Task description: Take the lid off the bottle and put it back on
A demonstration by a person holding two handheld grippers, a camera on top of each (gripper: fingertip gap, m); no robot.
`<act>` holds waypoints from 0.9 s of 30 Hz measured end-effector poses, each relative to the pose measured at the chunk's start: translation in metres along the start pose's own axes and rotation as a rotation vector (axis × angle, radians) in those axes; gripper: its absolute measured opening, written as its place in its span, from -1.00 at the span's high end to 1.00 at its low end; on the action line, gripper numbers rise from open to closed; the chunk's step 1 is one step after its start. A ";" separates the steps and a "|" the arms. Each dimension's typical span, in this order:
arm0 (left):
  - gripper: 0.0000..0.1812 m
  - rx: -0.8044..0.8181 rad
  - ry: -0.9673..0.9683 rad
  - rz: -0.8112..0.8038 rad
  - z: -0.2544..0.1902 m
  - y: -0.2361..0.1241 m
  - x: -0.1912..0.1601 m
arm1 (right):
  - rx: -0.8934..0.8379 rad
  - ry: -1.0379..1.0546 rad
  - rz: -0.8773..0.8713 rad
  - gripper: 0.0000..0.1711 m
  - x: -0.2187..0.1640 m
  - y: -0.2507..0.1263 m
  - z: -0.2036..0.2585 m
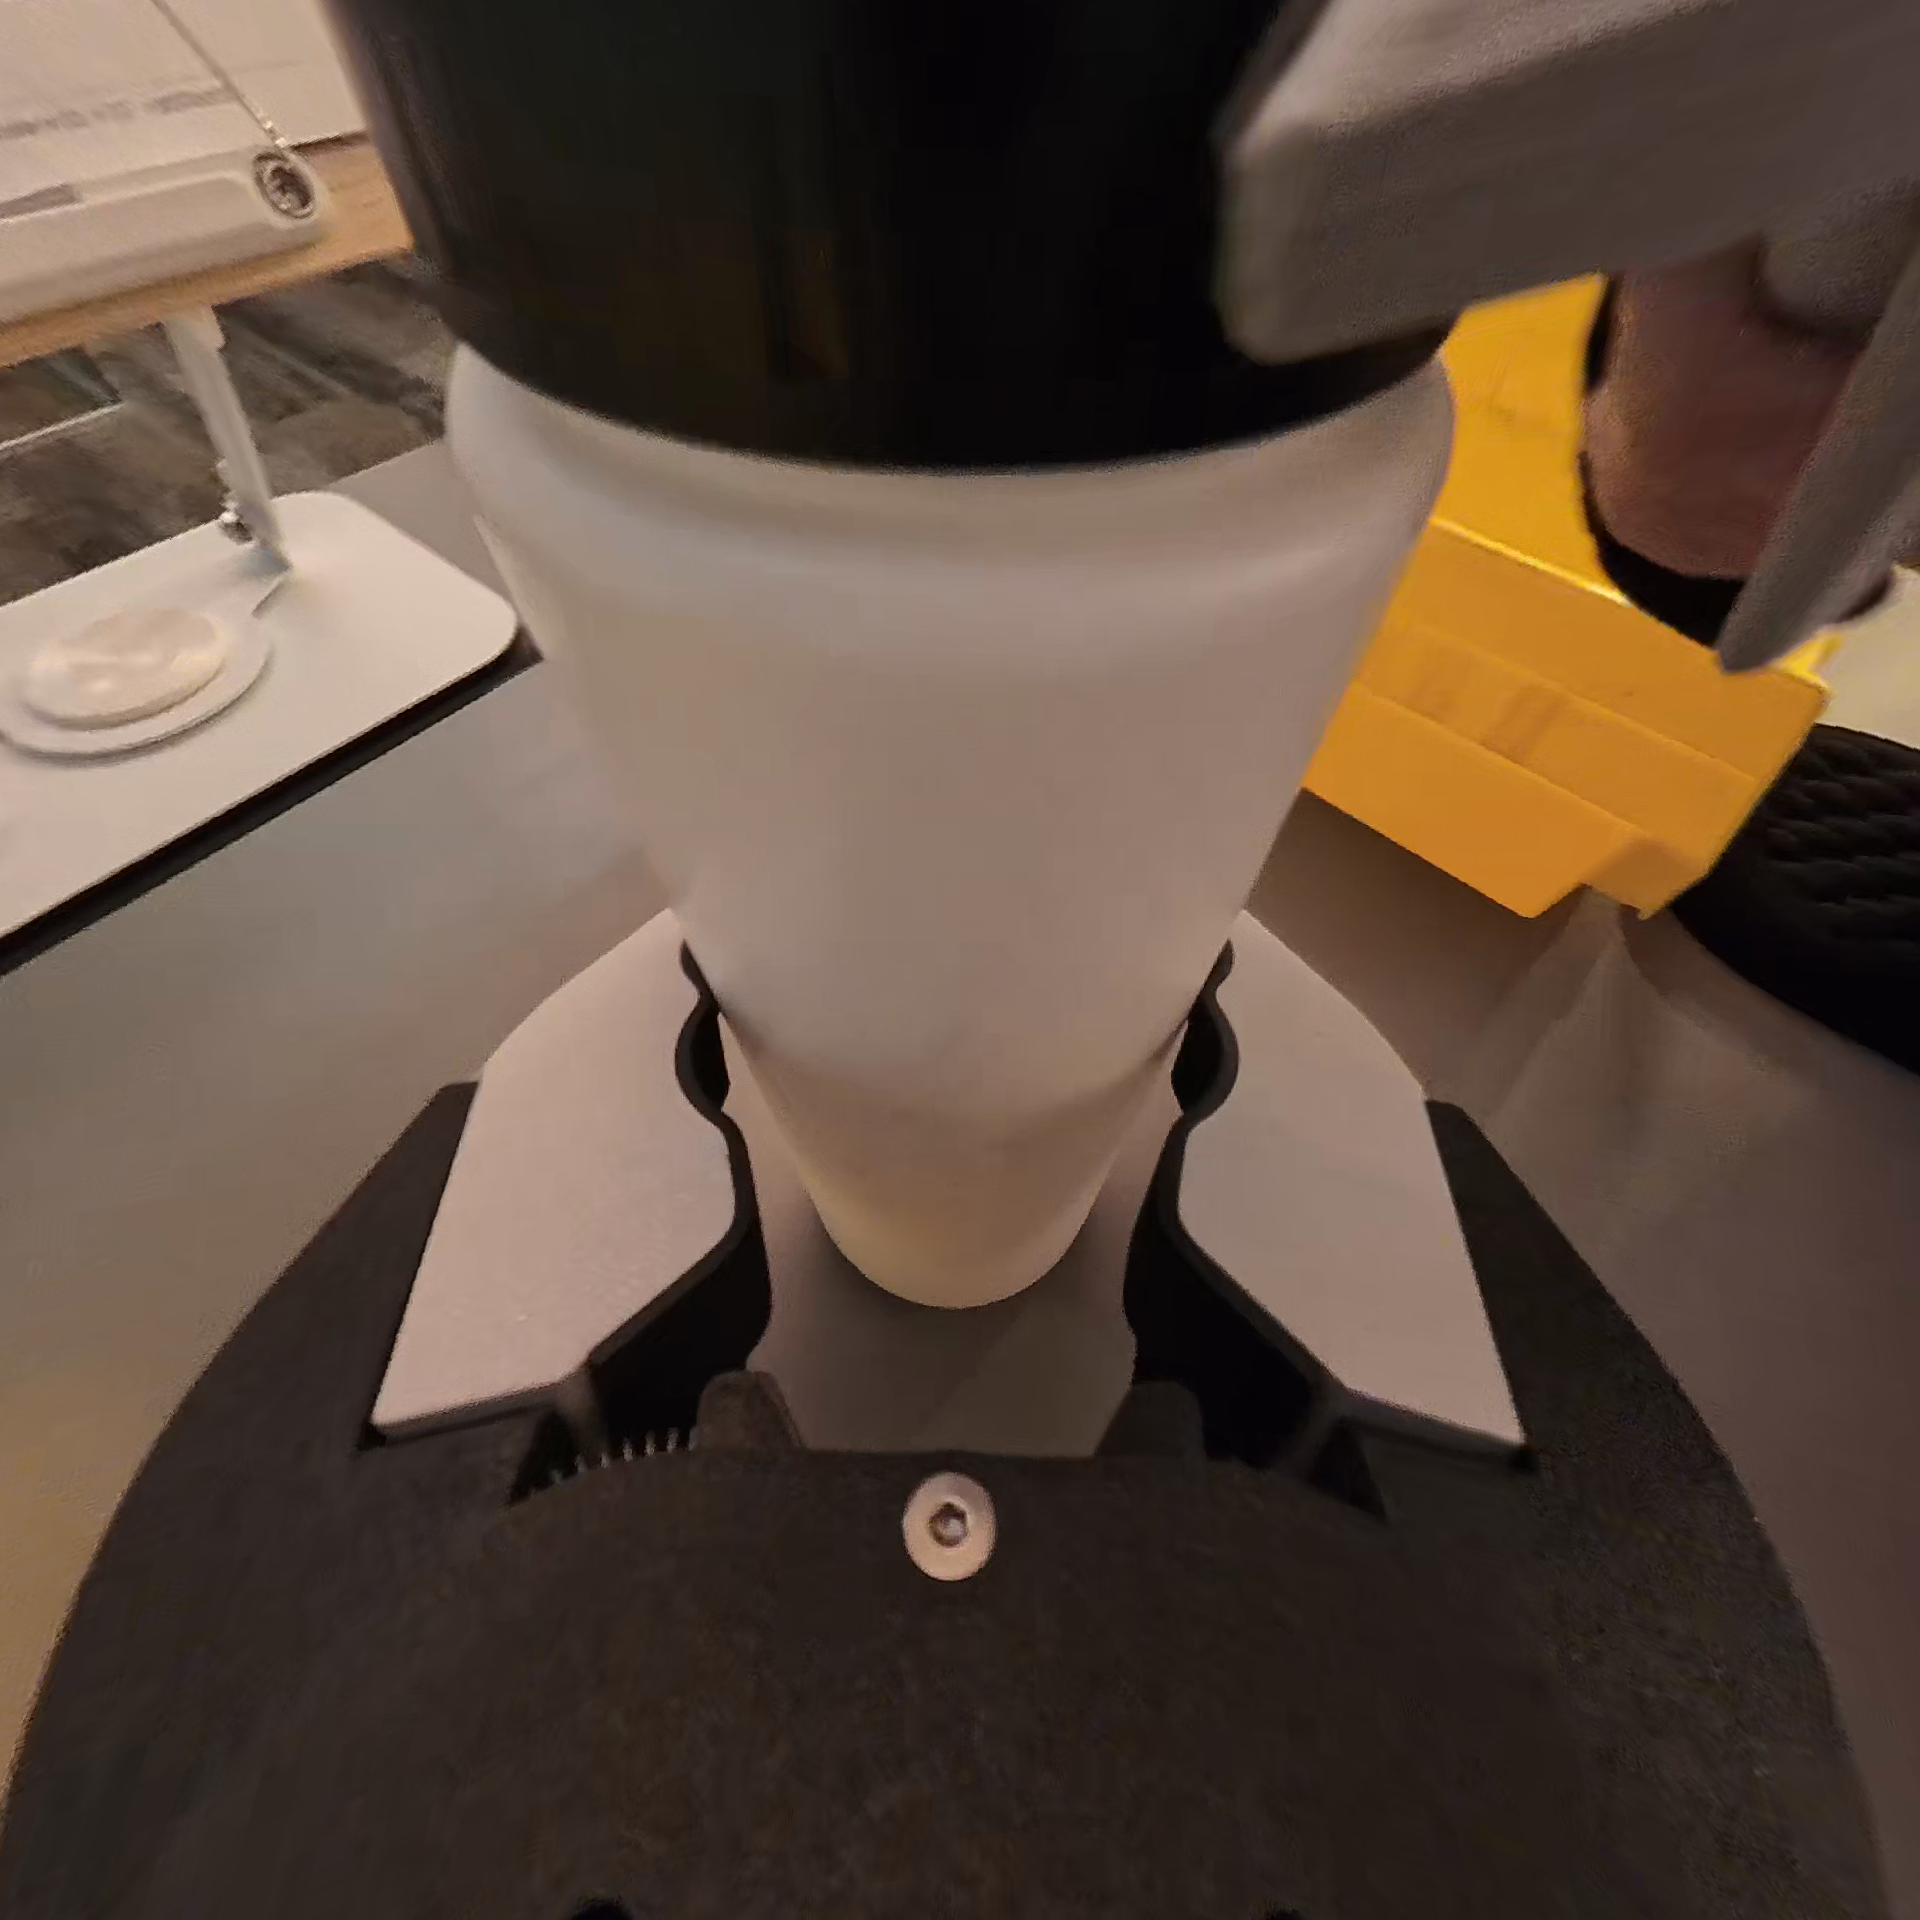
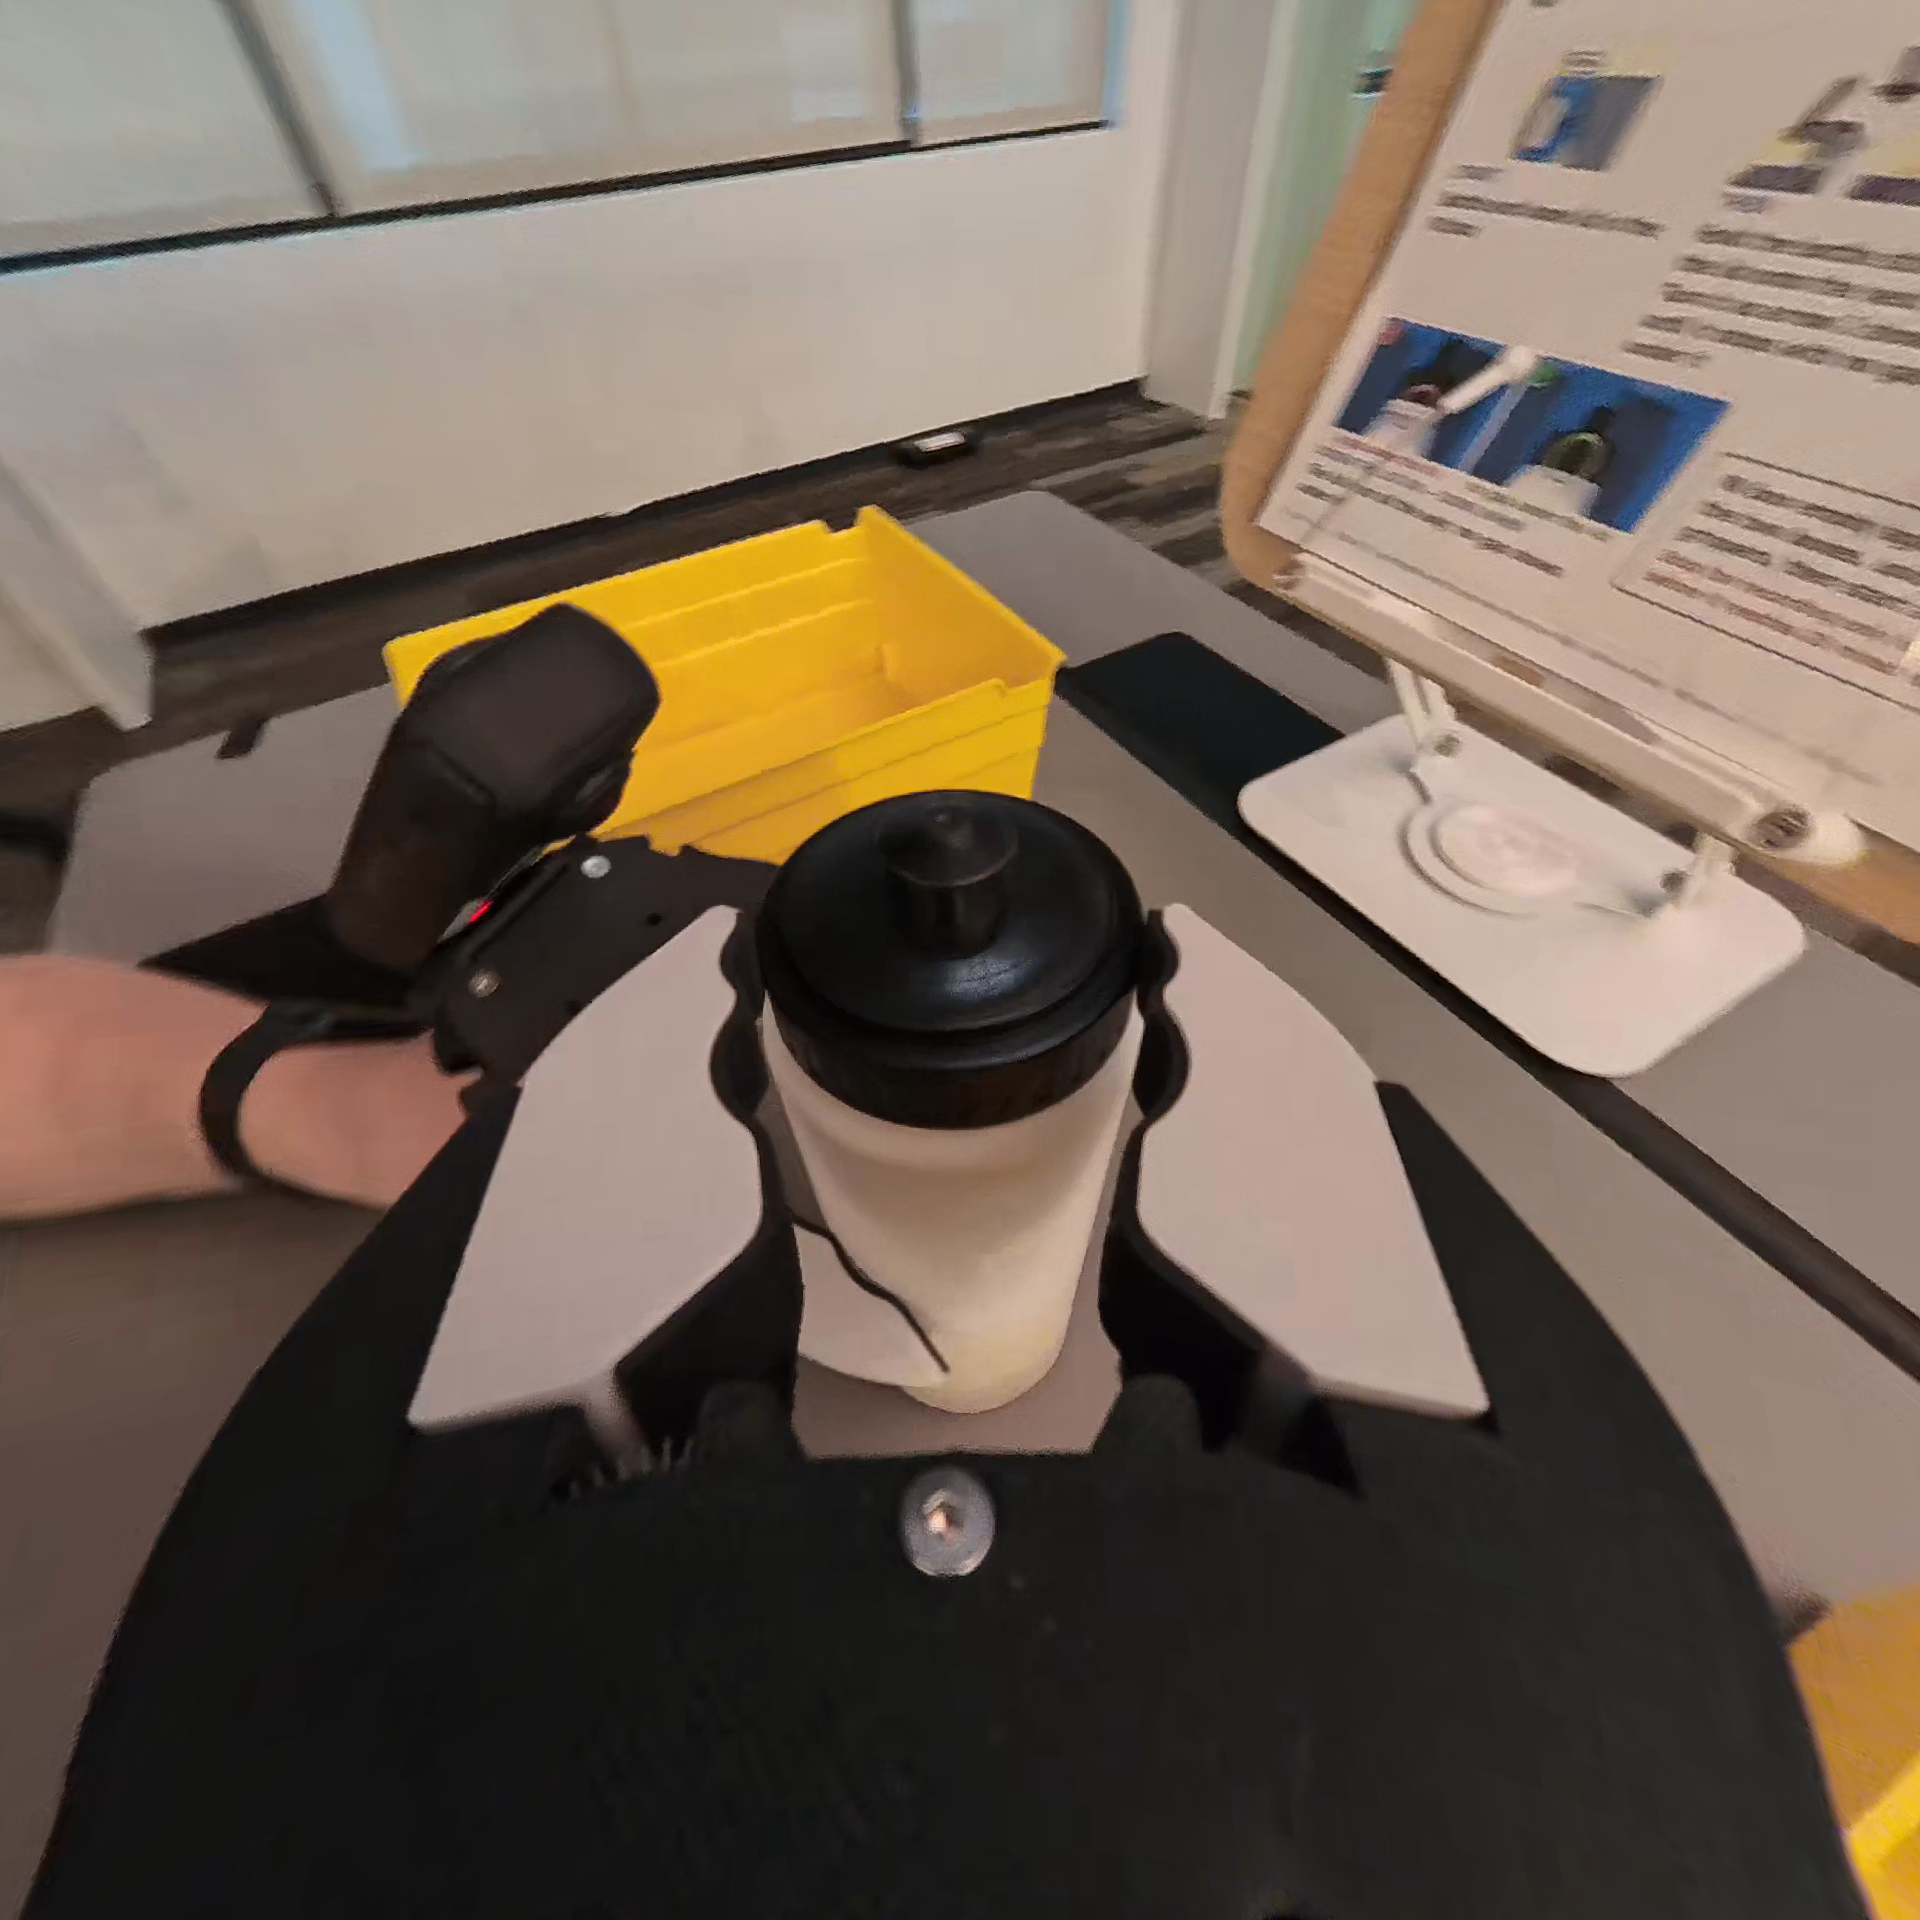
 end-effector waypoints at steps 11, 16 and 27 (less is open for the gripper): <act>0.05 -0.117 0.059 -0.013 -0.005 0.002 -0.001 | 0.192 -0.112 0.037 0.05 -0.002 -0.002 -0.007; 0.05 -0.186 0.103 -0.012 -0.012 0.003 -0.001 | 0.346 -0.189 0.023 0.08 -0.010 -0.003 -0.009; 0.05 -0.047 0.037 0.001 -0.006 0.001 -0.001 | 0.107 -0.100 0.057 0.10 -0.008 0.007 -0.001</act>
Point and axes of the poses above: each gripper's, where its closed fingertips meet, y out along the fingers, x out of its top, z = x × y across the jaws, the point moved 8 cm from there along -y, back along the fingers, and after that the axes turned 3 degrees about -y, right-handed, at the moved point
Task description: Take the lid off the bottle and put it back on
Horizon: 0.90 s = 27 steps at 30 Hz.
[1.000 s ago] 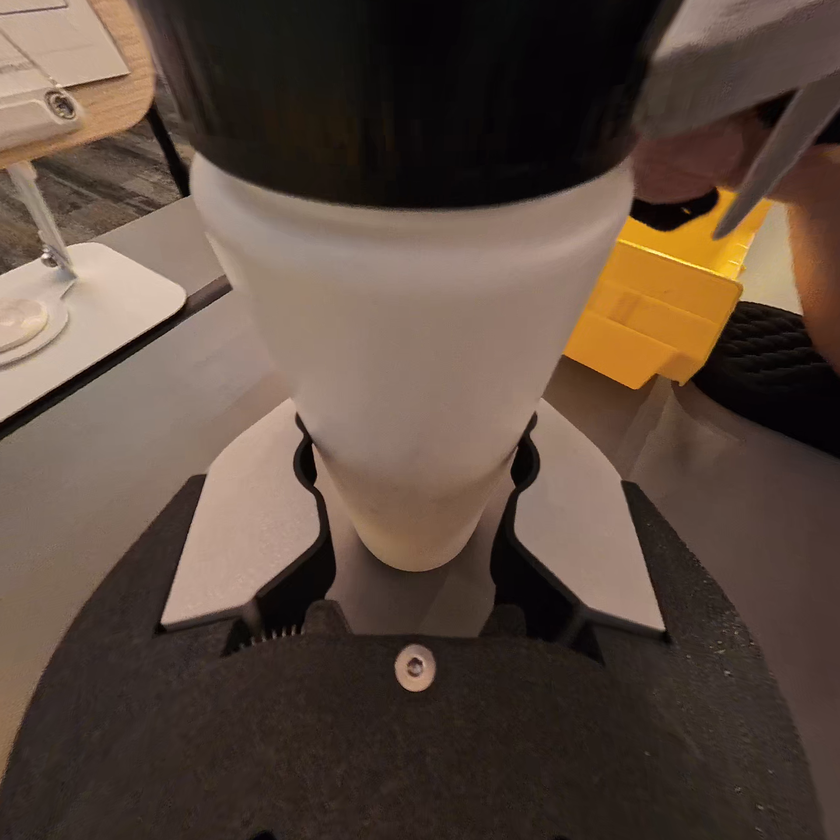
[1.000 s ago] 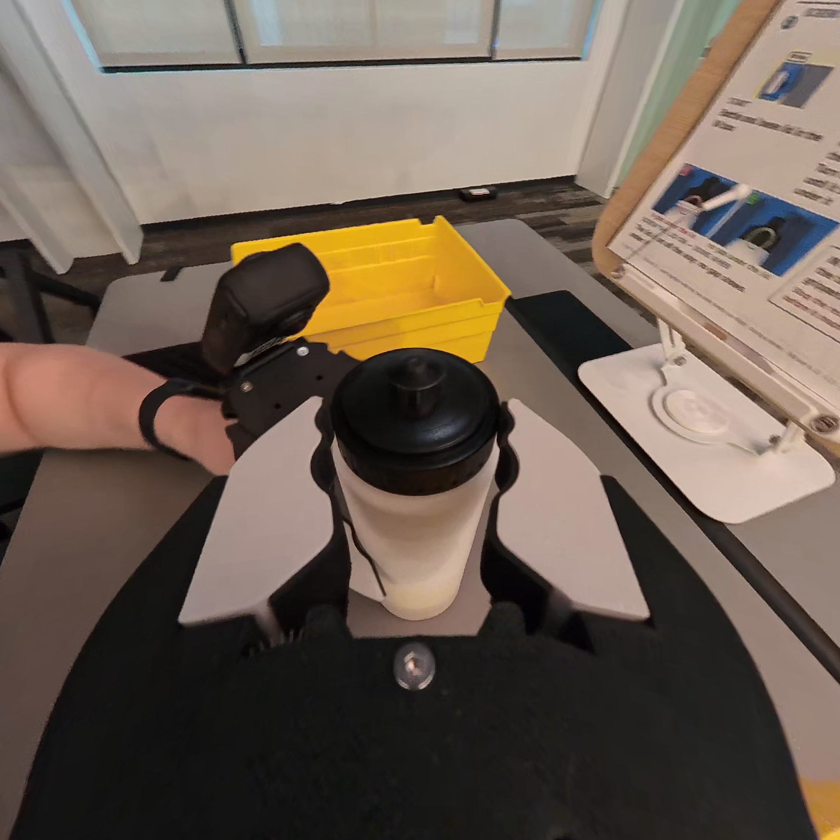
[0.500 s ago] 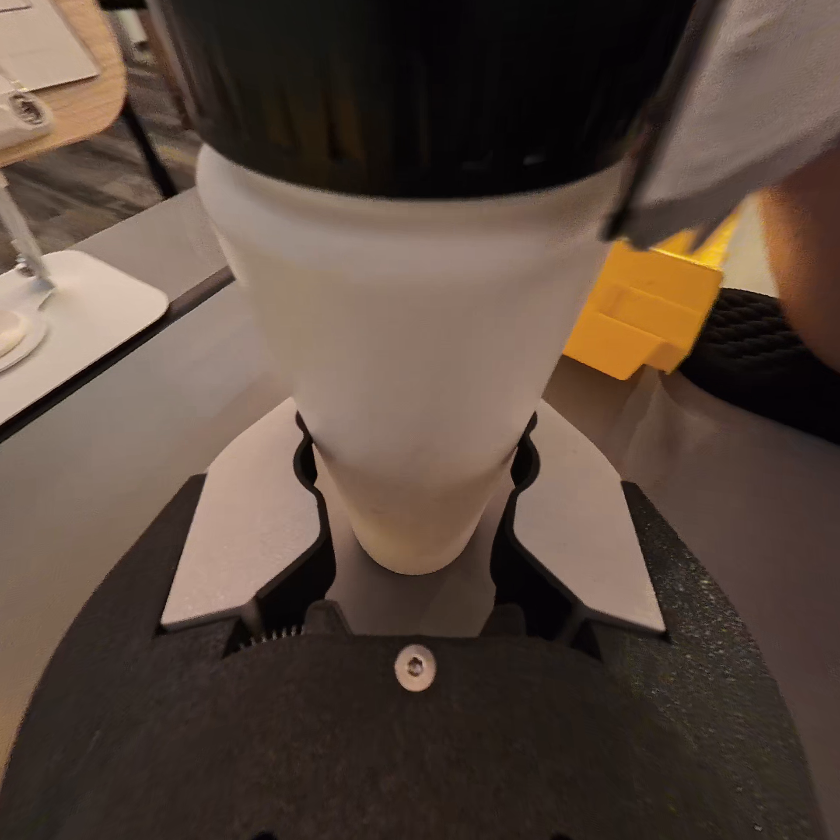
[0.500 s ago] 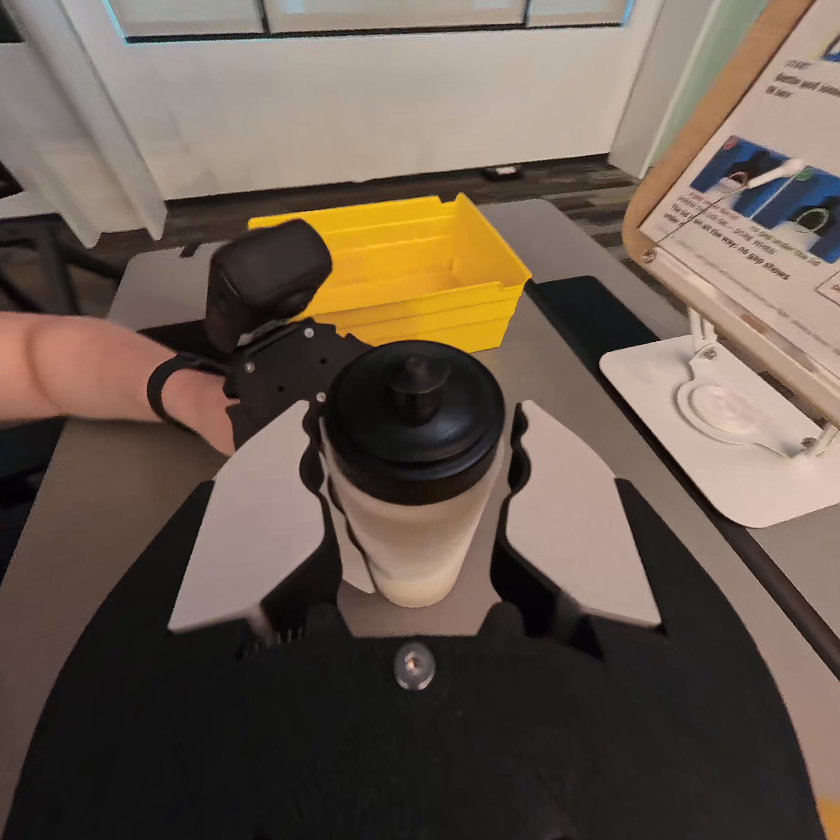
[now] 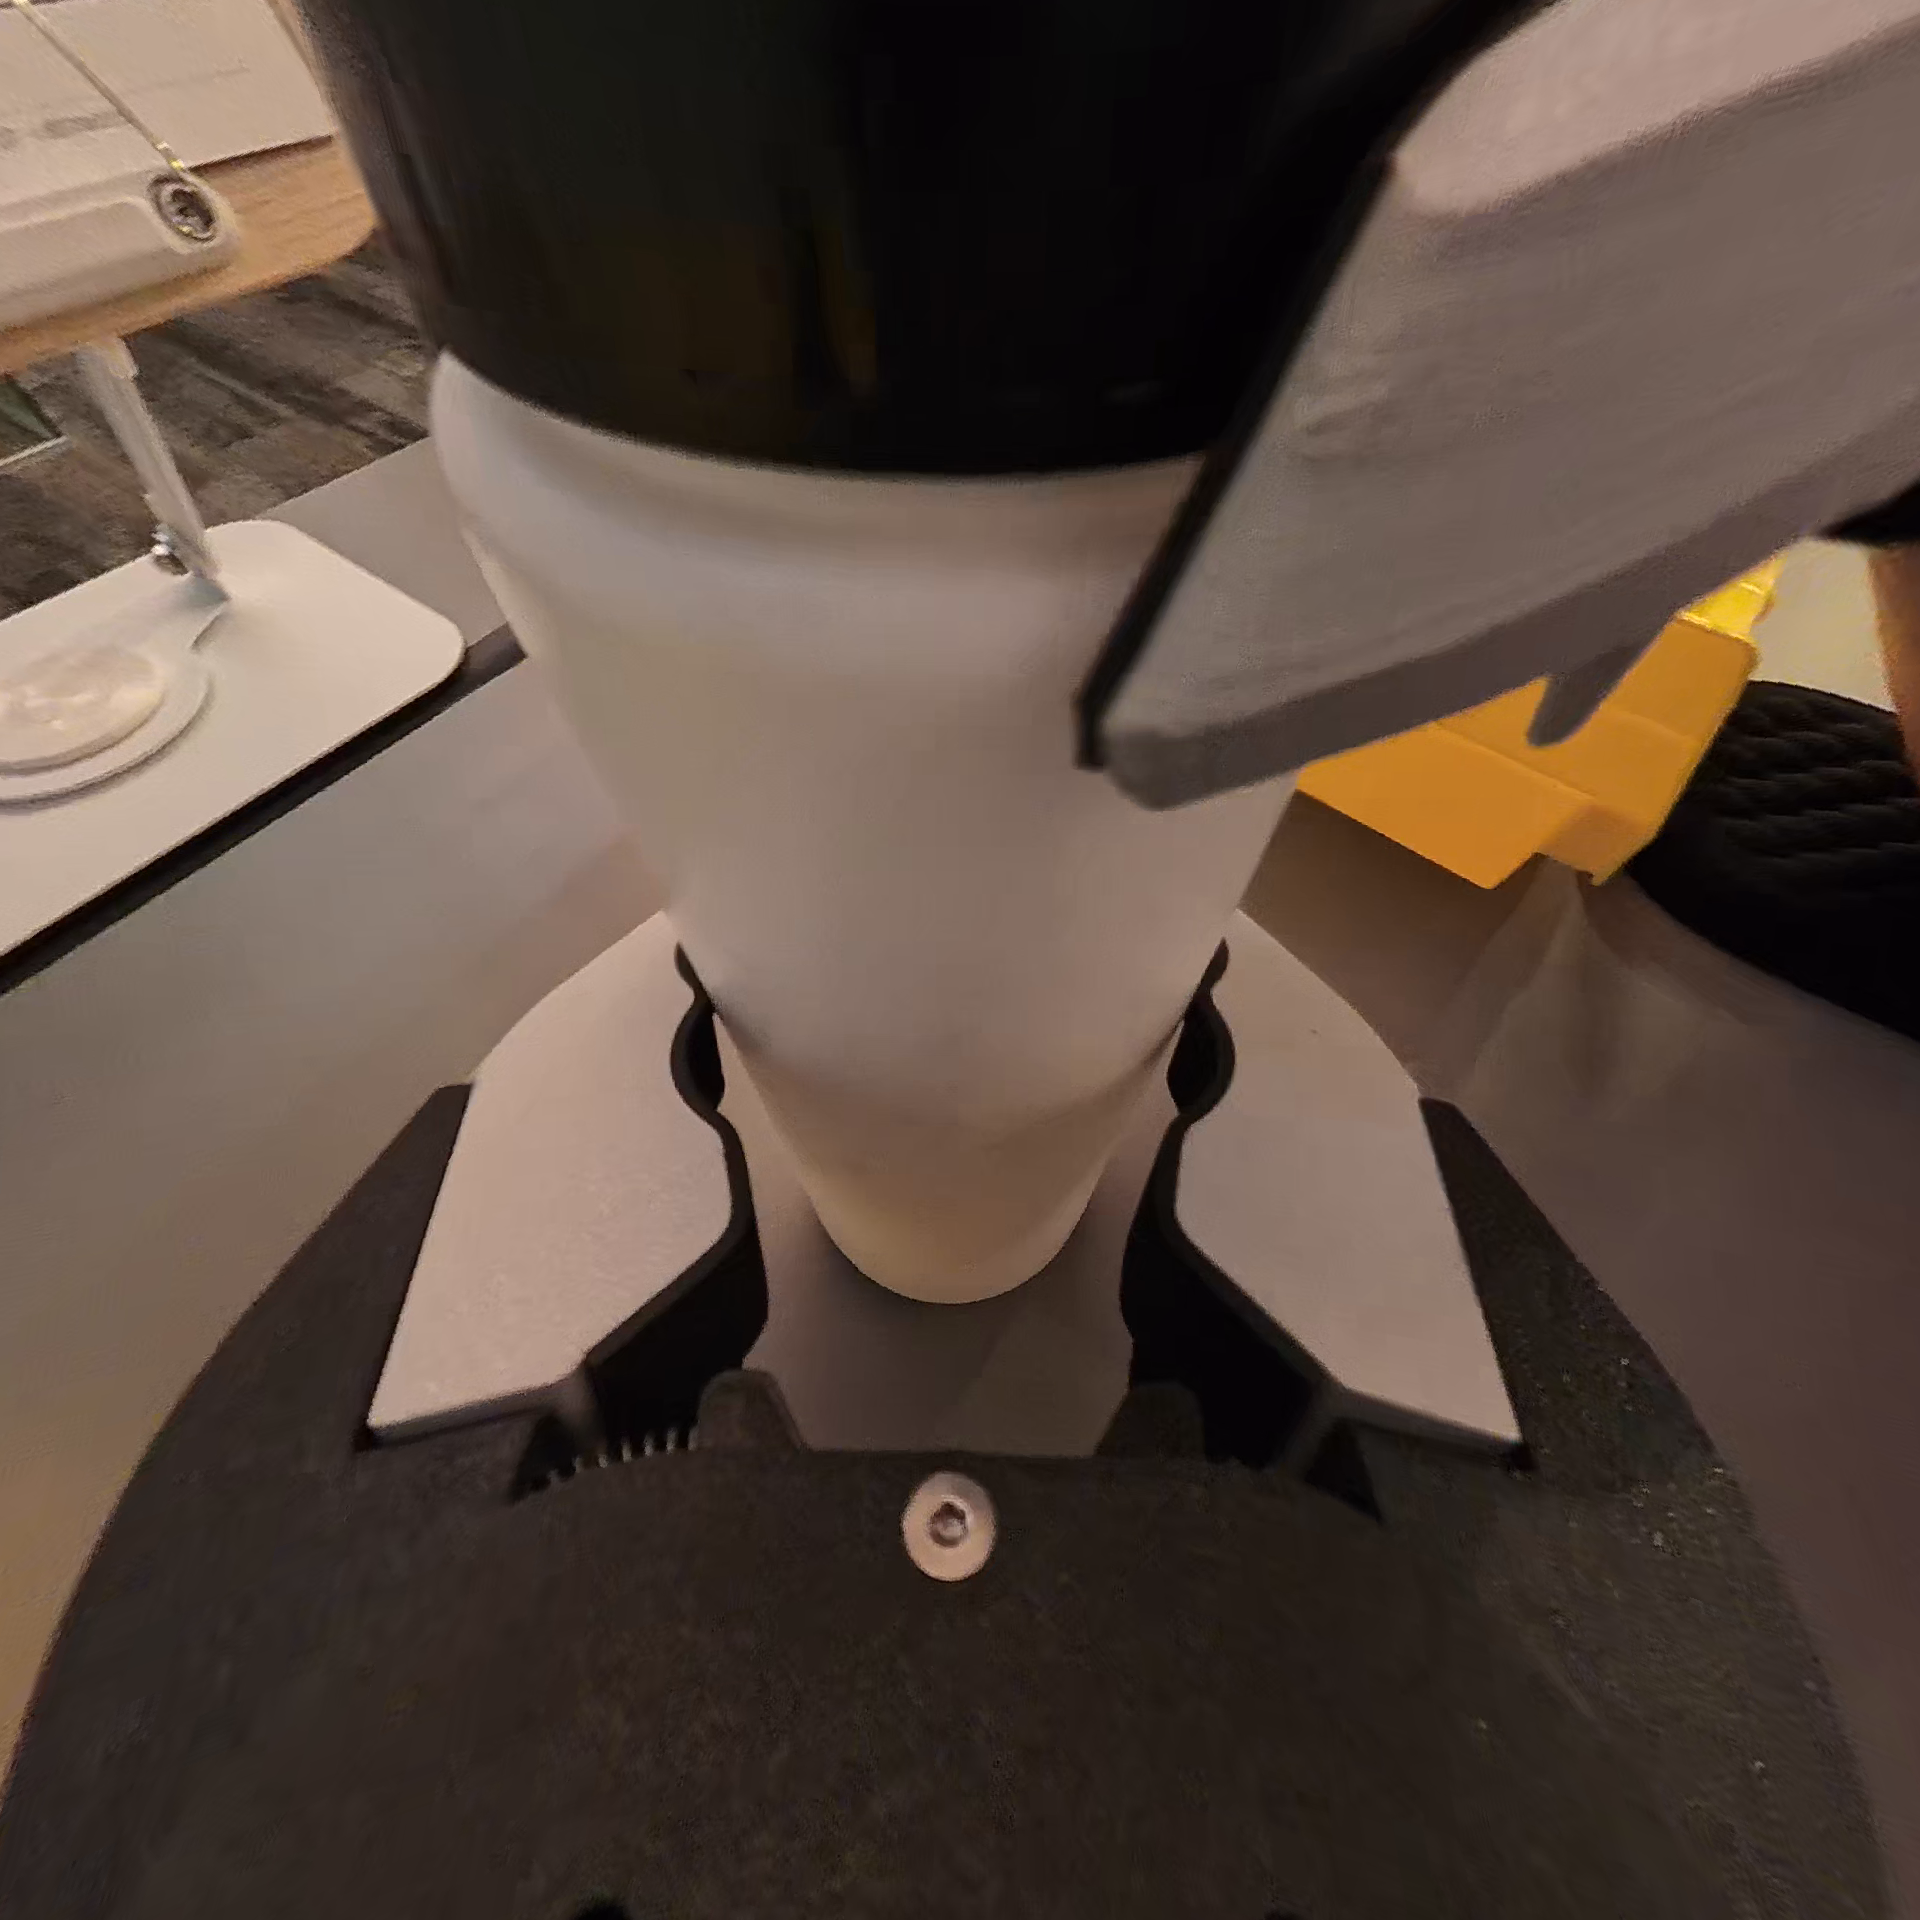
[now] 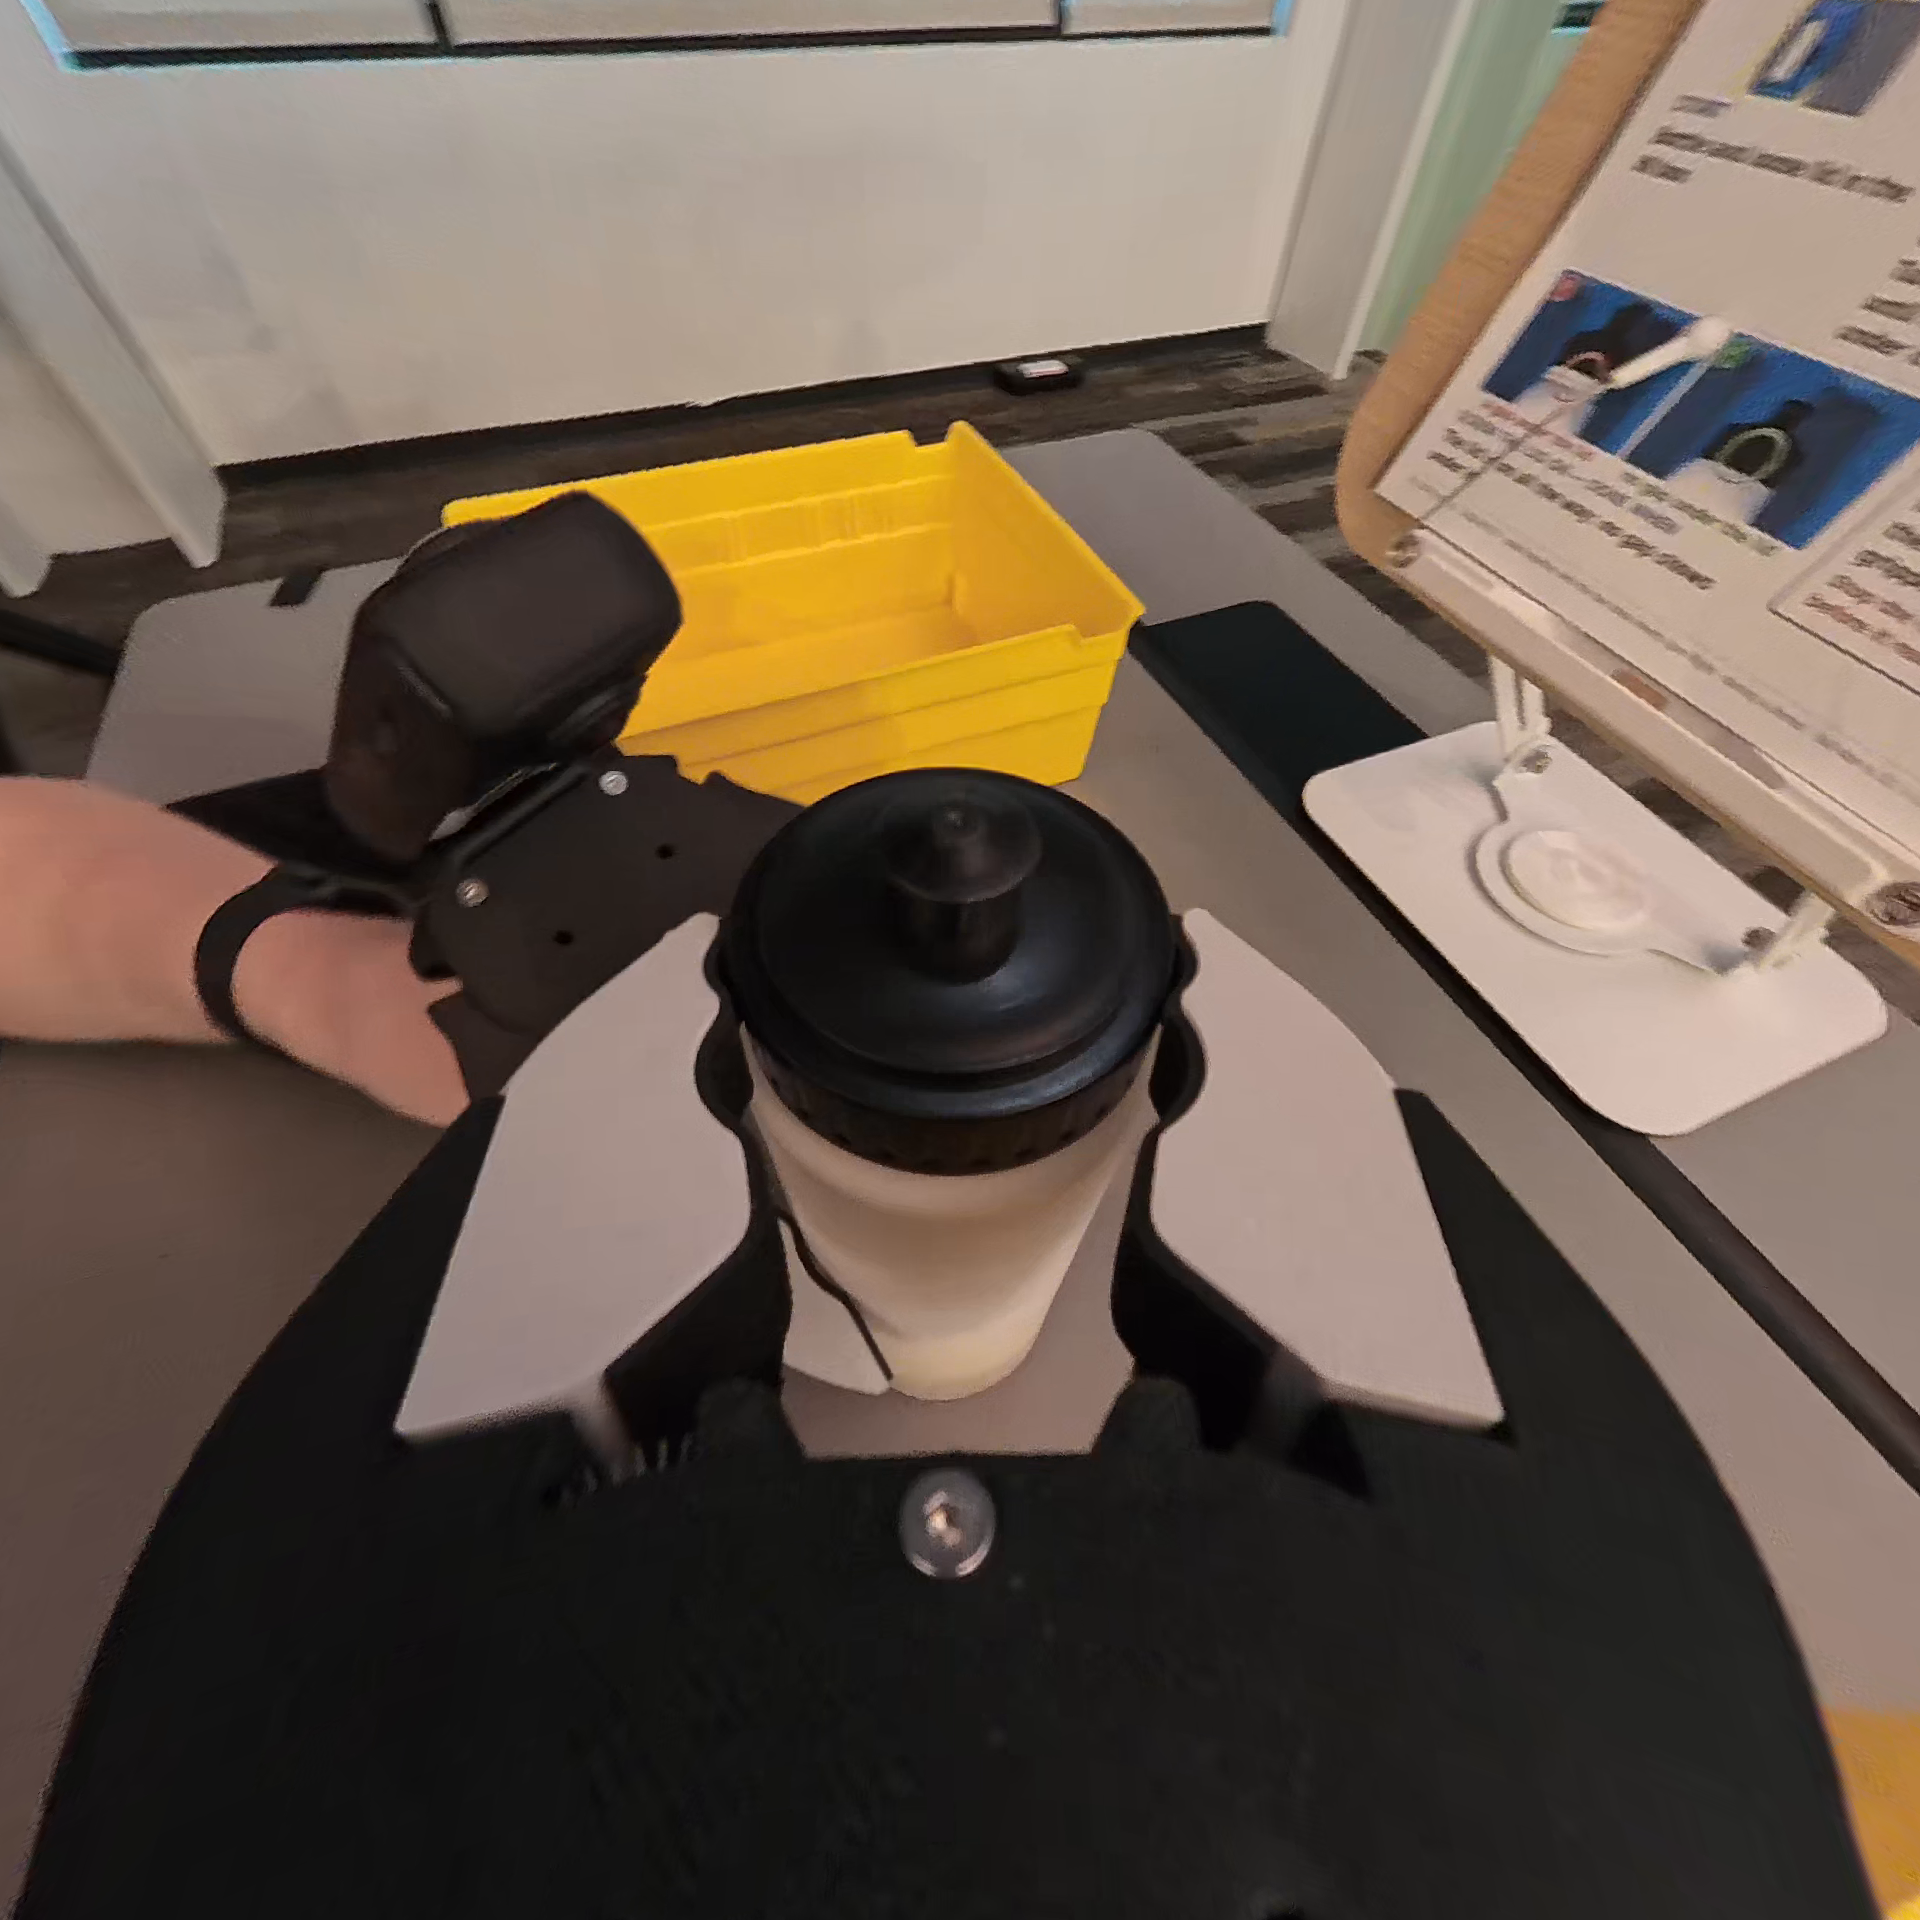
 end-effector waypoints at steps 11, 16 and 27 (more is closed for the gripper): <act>0.05 -0.095 0.039 -0.013 -0.002 0.002 0.000 | 0.109 -0.163 -0.019 0.03 0.001 -0.014 -0.007; 0.05 -0.090 0.022 -0.018 -0.002 0.002 0.000 | 0.136 -0.105 -0.054 0.13 0.002 -0.013 -0.007; 0.05 0.028 -0.020 -0.014 0.008 -0.002 -0.001 | -0.204 -0.059 -0.110 0.12 0.004 0.005 0.011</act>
Point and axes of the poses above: each gripper's, where its closed fingertips meet, y out along the fingers, x out of its top, z = x × y across the jaws, the point moved 8 cm from there along -y, back along the fingers, and after that the axes turned 3 degrees about -y, right-handed, at the moved point
